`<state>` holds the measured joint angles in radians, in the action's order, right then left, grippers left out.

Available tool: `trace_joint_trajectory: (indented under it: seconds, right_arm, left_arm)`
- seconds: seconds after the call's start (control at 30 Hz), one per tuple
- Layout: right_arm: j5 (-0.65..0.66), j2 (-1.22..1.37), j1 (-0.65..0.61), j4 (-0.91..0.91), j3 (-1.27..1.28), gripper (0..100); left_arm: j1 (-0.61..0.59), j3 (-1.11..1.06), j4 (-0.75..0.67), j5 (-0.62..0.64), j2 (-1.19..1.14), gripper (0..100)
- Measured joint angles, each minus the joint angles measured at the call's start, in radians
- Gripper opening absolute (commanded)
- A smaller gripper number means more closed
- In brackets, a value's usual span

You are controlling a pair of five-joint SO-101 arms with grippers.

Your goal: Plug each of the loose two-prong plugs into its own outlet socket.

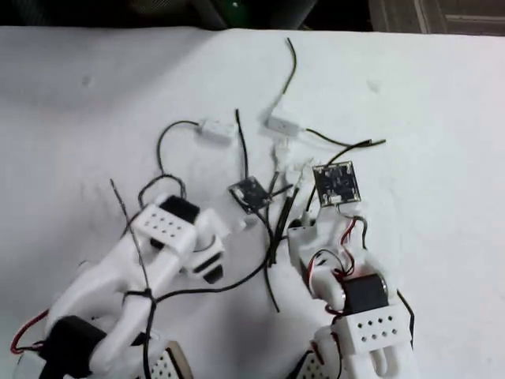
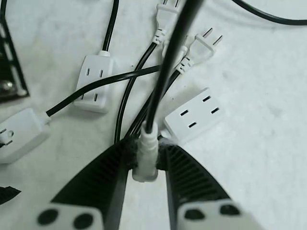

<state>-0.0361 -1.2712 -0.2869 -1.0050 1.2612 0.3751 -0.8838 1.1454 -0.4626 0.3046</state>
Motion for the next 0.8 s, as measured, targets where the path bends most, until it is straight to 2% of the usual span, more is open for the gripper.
trace_joint_trajectory:
  seconds: [0.23, 0.37, 0.57, 0.8]
  right_arm:
    - [0.0, 0.0, 0.0, 0.0, 0.0, 1.7]
    - [0.0, 0.0, 0.0, 0.0, 0.0, 1.7]
    - [0.0, 0.0, 0.0, 0.0, 0.012, 1.7]
    - [0.0, 0.0, 0.0, 0.0, 0.012, 1.7]
  left_arm:
    - [-0.078, -0.028, -0.072, -0.005, 0.023, 23]
    - [-0.14, -0.028, -0.075, -0.058, 0.029, 23]
    - [-0.189, 0.044, 0.032, -0.066, 0.029, 25]
    - [-0.207, 0.071, 0.043, -0.075, 0.029, 27]
